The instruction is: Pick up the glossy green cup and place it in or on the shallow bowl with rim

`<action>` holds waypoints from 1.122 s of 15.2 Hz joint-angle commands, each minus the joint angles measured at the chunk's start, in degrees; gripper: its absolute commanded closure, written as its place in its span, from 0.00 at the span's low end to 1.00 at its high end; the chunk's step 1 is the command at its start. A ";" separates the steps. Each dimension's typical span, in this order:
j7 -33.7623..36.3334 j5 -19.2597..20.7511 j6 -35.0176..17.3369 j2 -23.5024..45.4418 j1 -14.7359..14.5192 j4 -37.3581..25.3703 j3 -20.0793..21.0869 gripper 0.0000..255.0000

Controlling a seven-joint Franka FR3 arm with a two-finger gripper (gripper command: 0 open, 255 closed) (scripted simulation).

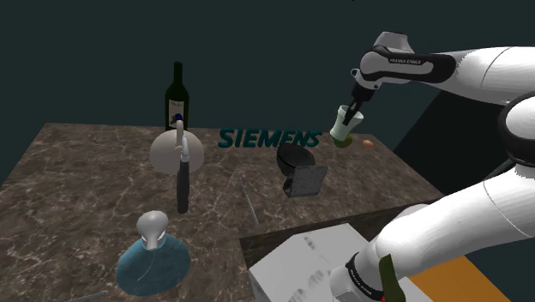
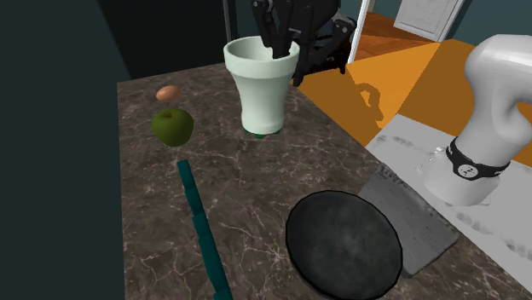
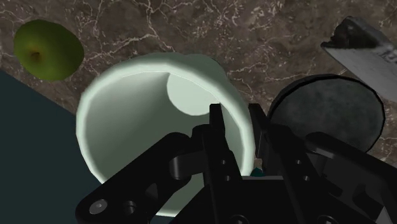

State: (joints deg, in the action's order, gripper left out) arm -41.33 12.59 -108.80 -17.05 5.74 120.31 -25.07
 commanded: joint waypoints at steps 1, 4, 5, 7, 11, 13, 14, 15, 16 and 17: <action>2.41 0.16 1.00 -1.31 -0.67 0.62 1.77 1.00; 6.73 0.01 2.67 -3.15 -2.00 1.45 5.01 1.00; 8.13 -0.13 3.22 -3.62 -2.46 1.60 6.07 1.00; 10.89 -0.54 4.31 -4.37 -3.40 1.70 8.20 1.00; 16.27 -1.68 6.45 -5.07 -5.38 1.13 12.34 1.00; 18.90 -2.35 7.49 -5.02 -6.40 0.46 14.35 1.00; 20.21 -2.70 8.00 -4.91 -6.90 0.04 15.35 1.00; 21.50 -3.06 8.51 -4.73 -7.42 -0.46 16.33 1.00; 22.79 -3.41 9.02 -4.49 -7.94 -1.01 17.28 1.00; 22.87 -3.37 8.26 -4.56 -7.92 -0.19 17.25 1.00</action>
State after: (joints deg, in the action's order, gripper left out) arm -19.26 9.42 -100.42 -21.78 -1.91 120.09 -8.32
